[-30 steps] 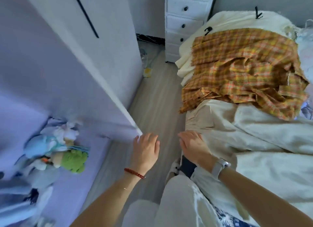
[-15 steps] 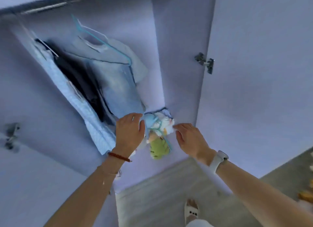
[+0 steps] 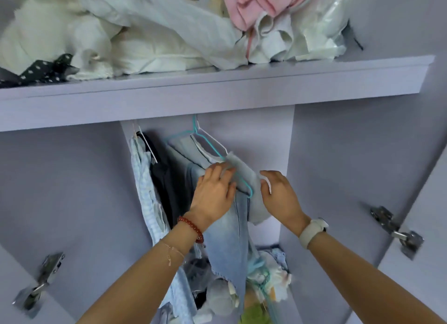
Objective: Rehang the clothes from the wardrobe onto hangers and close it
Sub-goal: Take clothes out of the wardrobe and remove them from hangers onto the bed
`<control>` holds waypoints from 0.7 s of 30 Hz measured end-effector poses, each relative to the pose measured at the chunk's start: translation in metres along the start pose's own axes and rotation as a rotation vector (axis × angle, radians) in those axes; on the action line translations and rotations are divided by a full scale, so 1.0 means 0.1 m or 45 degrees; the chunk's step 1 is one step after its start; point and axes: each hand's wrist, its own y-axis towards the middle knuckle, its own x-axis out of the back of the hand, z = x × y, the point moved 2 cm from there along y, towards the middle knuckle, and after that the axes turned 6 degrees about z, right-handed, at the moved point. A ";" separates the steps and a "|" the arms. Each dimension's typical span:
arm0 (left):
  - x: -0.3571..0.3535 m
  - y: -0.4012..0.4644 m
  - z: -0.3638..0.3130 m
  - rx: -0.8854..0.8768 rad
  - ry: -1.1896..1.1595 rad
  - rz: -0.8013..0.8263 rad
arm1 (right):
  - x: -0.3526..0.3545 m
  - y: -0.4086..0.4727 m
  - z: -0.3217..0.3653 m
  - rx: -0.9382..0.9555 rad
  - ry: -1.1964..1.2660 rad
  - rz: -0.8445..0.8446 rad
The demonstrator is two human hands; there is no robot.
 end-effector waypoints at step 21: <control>-0.15 -0.12 0.89 -0.171 -0.264 -0.131 | -0.64 0.87 0.57 0.004 -0.414 0.030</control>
